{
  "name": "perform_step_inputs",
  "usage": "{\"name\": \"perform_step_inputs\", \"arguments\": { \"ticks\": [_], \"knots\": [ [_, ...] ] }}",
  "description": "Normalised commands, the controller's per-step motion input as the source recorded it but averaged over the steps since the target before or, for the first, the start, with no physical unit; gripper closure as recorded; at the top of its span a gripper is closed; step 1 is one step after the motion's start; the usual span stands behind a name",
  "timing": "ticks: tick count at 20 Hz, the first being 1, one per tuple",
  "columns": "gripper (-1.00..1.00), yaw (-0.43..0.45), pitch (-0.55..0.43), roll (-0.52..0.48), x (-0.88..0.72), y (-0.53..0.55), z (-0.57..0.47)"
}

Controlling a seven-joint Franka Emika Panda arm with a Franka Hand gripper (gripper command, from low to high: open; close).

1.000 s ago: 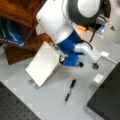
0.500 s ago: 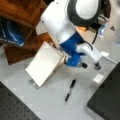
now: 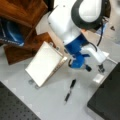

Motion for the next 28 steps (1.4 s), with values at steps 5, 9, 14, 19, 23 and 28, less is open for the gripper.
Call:
{"name": "perform_step_inputs", "arguments": {
  "ticks": [5,9,14,19,23,28],
  "knots": [
    [-1.00,-0.229,-0.234,0.069,-0.24,0.16,-0.17],
    [-1.00,-0.224,-0.213,0.105,-0.25,0.15,-0.17],
    [-1.00,-0.218,-0.202,0.108,-0.24,0.14,-0.19],
    [-1.00,-0.206,-0.187,0.100,-0.24,0.12,-0.17],
    [-1.00,-0.221,-0.201,0.124,-0.22,0.13,-0.17],
    [-1.00,-0.241,-0.193,0.119,-0.16,0.14,-0.16]
  ]
}}
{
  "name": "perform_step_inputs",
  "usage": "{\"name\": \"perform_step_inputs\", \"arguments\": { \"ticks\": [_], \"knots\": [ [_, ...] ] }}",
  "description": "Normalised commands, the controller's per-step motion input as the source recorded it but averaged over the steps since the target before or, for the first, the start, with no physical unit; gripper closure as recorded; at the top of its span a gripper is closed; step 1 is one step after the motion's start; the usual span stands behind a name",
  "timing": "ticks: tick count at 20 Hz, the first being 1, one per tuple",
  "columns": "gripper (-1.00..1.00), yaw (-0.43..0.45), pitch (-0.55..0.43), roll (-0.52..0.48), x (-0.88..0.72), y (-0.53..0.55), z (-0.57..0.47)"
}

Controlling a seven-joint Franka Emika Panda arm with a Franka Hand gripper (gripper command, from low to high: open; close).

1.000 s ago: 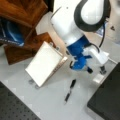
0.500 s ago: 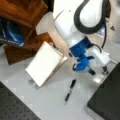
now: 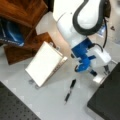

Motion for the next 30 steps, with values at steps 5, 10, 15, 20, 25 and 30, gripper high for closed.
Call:
{"name": "perform_step_inputs", "arguments": {
  "ticks": [5,10,15,20,25,30],
  "knots": [
    [-1.00,-0.225,-0.162,0.084,-0.05,0.11,-0.18],
    [-1.00,-0.157,-0.150,0.111,0.01,0.01,-0.14],
    [1.00,-0.086,-0.135,0.112,0.03,-0.06,-0.11],
    [1.00,-0.046,-0.086,0.089,0.05,-0.05,-0.09],
    [1.00,-0.061,-0.097,0.100,0.07,-0.04,-0.09],
    [1.00,-0.073,-0.105,0.096,0.09,-0.04,-0.11]
  ]
}}
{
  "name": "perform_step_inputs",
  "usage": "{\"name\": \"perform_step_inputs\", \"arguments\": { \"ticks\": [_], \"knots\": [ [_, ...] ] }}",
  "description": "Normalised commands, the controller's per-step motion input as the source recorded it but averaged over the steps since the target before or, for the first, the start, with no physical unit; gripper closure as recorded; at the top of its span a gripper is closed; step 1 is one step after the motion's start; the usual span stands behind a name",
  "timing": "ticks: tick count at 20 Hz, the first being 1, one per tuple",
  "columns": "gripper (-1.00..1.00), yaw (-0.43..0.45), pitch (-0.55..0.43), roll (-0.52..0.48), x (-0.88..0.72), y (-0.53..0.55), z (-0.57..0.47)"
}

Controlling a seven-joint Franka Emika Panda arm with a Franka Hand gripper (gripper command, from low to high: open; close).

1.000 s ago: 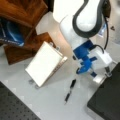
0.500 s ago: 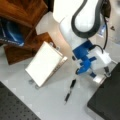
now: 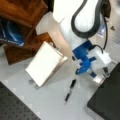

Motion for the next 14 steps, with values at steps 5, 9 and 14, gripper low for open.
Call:
{"name": "perform_step_inputs", "arguments": {
  "ticks": [5,9,14],
  "knots": [
    [1.00,-0.084,-0.104,0.081,0.15,-0.04,-0.12],
    [1.00,-0.078,-0.096,0.083,0.21,-0.06,-0.10],
    [1.00,-0.058,-0.059,0.073,0.22,-0.09,-0.05]
  ]
}}
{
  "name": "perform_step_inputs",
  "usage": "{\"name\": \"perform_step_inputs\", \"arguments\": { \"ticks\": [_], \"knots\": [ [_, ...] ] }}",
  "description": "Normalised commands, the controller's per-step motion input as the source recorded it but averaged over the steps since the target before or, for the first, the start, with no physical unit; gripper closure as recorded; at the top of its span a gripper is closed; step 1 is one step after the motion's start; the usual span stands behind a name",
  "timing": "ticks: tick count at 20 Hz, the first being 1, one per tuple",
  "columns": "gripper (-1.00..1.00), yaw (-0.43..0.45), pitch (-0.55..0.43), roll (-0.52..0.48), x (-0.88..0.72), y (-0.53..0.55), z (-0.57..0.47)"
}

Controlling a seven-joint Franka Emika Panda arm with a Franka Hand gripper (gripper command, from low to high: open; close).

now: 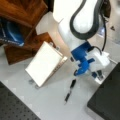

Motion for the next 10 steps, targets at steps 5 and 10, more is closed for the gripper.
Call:
{"name": "perform_step_inputs", "arguments": {
  "ticks": [5,10],
  "knots": [
    [1.00,-0.019,-0.002,0.006,0.26,-0.10,0.02],
    [1.00,0.022,0.044,-0.098,0.34,-0.02,0.23]
  ]
}}
